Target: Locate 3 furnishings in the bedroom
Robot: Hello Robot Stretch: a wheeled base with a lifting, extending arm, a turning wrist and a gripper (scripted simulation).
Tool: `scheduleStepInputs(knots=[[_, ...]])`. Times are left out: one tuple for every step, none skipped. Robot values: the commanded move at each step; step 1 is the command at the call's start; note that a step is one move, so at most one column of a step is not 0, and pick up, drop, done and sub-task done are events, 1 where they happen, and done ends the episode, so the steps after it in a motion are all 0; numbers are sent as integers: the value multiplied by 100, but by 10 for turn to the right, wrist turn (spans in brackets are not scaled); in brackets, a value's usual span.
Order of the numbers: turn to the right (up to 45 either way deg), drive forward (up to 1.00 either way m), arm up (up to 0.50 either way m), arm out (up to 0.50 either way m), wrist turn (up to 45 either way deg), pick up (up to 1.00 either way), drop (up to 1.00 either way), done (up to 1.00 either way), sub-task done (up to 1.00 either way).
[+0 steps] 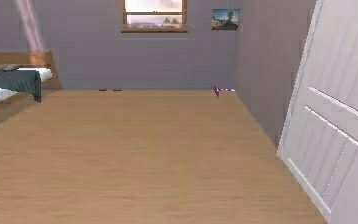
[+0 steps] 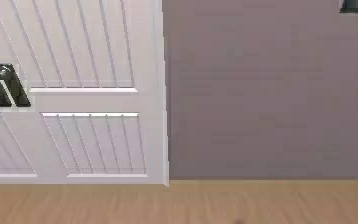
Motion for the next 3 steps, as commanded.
scheduleStepInputs(knots=[[-450,0,0,0,0,0,0,0,0],[-450,0,0,0,0,0,0,0,0],[-450,0,0,0,0,0,0,0,0]])
